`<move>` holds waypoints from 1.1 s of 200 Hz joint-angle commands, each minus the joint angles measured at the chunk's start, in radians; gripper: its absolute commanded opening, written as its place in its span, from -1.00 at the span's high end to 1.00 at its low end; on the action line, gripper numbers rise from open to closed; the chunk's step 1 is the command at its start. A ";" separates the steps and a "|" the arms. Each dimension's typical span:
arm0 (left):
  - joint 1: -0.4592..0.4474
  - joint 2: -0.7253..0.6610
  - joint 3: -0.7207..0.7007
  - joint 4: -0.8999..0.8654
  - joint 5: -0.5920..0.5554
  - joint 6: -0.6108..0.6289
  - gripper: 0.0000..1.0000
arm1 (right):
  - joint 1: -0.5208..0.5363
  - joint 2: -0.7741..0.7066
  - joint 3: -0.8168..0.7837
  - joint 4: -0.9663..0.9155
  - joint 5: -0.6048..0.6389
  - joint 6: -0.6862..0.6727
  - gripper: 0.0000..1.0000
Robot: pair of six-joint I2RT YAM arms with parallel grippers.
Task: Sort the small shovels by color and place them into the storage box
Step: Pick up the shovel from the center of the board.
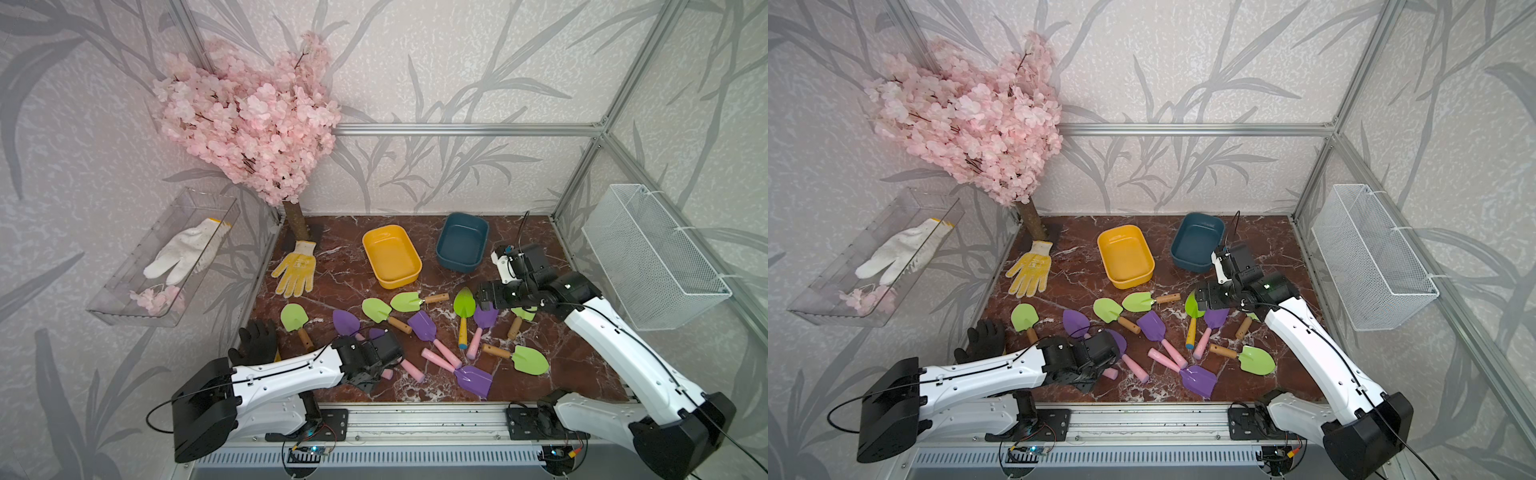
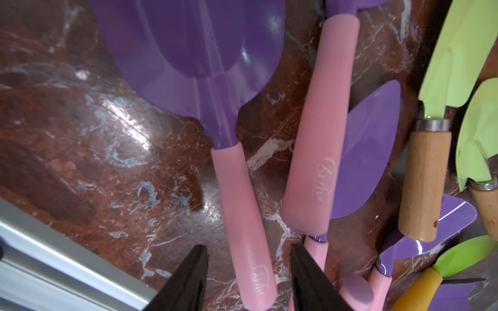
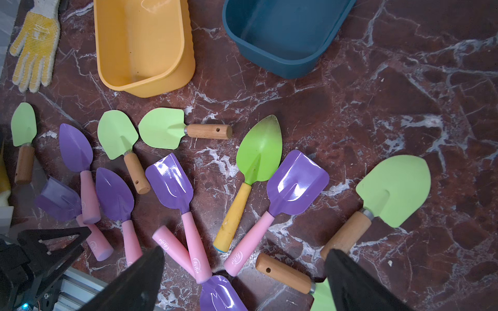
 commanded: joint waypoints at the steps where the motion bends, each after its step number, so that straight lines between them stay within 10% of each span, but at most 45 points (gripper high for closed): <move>1: -0.011 0.015 0.007 0.010 0.002 -0.366 -0.06 | -0.005 -0.019 -0.011 0.001 0.011 -0.005 -0.97; 220: -0.069 0.042 -0.066 0.041 0.016 -0.433 0.29 | -0.005 -0.046 -0.040 0.004 0.016 -0.007 -0.97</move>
